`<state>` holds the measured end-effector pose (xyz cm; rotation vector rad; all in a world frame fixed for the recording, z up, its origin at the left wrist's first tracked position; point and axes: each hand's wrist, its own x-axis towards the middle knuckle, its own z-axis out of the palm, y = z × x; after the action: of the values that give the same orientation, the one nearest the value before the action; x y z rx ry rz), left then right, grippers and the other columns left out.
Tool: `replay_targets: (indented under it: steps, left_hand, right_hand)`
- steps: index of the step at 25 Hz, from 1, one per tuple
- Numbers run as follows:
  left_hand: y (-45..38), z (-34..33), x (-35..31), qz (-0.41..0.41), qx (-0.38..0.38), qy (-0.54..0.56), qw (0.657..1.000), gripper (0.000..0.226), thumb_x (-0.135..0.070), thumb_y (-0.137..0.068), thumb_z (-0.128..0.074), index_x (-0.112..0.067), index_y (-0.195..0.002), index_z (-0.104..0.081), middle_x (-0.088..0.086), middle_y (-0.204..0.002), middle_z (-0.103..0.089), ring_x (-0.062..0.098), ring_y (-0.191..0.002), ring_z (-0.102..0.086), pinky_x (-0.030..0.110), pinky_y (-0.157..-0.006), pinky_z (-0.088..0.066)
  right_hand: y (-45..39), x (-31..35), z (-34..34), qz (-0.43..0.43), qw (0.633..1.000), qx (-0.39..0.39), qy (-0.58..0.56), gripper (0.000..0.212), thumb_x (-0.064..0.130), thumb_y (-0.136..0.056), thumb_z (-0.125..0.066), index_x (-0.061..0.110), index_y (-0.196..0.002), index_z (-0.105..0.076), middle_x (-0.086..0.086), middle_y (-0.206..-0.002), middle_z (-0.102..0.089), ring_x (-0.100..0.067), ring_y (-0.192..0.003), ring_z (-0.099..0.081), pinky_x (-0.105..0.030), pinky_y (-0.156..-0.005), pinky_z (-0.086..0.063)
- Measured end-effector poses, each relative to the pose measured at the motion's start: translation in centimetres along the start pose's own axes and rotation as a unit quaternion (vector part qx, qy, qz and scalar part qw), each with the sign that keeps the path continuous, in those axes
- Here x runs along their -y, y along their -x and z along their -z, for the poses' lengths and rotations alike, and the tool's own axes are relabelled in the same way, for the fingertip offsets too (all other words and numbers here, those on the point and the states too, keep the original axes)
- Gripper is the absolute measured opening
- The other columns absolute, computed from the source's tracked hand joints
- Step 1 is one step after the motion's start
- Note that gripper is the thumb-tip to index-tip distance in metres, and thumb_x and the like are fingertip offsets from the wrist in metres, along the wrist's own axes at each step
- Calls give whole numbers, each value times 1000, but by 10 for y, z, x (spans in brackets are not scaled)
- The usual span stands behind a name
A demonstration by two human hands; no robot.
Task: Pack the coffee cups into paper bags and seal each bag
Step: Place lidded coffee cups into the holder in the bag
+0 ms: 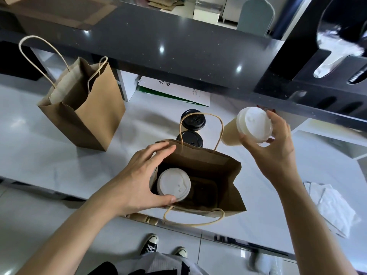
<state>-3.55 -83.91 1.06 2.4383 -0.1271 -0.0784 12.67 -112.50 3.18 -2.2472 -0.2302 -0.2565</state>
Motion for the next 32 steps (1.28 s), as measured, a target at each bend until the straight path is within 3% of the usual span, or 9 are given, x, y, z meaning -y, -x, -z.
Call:
replay_targets:
  steps: [3,6,12,18,21,24,27,30,32]
  left_hand:
    - [0,-1,1,3,1,1,1000,111,-57,-69,-85,-48,-157,-19,-39,-157,-7,-9,-148,-9,12,-113,-14]
    - [0,-1,1,4,1,2,1000,111,-56,-68,-86,-48,-157,-20,-37,-158,-8,-8,-147,-11,8,-112,-12]
    - [0,-3,5,4,3,13,1000,114,-58,-66,-87,-48,-157,-19,-38,-157,-8,-5,-147,-13,18,-115,-17]
    - [-3,-6,9,-2,-1,20,1000,116,-75,-56,-77,-49,-155,-23,-33,-159,-11,2,-147,-20,26,-119,-23]
    - [-3,-7,10,-6,-6,22,1000,116,-78,-55,-73,-49,-155,-23,-36,-157,-11,0,-146,-21,25,-117,-24]
    - [-2,-6,10,-11,-1,19,1000,116,-77,-58,-74,-48,-157,-21,-37,-156,-9,-1,-147,-18,23,-117,-21]
    - [-1,-5,10,-9,6,10,1000,116,-71,-62,-79,-47,-158,-18,-37,-157,-6,-3,-147,-15,20,-115,-18]
    - [-1,-4,10,-9,8,4,1000,116,-67,-64,-82,-47,-158,-18,-37,-157,-6,-3,-147,-13,20,-115,-17]
    - [0,-3,9,-10,10,3,1000,115,-66,-65,-82,-46,-158,-18,-38,-157,-5,-5,-146,-12,20,-115,-17]
  right_hand:
    - [21,32,30,38,996,-47,-65,78,47,-78,-78,33,-145,-42,14,-136,-50,-5,-115,-54,-26,-91,-52]
    - [39,58,53,95,988,-45,-110,78,46,-79,-71,36,-149,-39,20,-131,-53,-10,-117,-56,-34,-89,-53]
    - [63,74,60,151,977,78,-131,83,44,-75,-72,24,-151,-43,-8,-136,-51,-29,-122,-53,-46,-97,-49]
    - [84,83,24,85,972,212,-51,73,45,-69,-73,46,-135,-41,15,-133,-43,-6,-124,-49,-25,-93,-49]
    - [88,83,0,45,973,224,-30,71,49,-65,-67,48,-130,-37,24,-124,-39,12,-115,-44,-3,-82,-41]
    - [85,79,-8,7,978,210,-2,76,55,-59,-62,44,-129,-36,25,-117,-34,22,-108,-40,3,-76,-36]
    - [82,71,-1,16,977,208,52,75,55,-57,-62,43,-126,-36,21,-114,-31,13,-102,-48,-6,-69,-41]
    - [81,65,8,37,963,234,130,76,49,-60,-72,43,-127,-37,11,-119,-29,-13,-88,-59,-25,-68,-49]
    - [80,63,8,54,946,263,182,77,45,-64,-77,43,-130,-38,9,-120,-30,-20,-87,-59,-26,-67,-47]
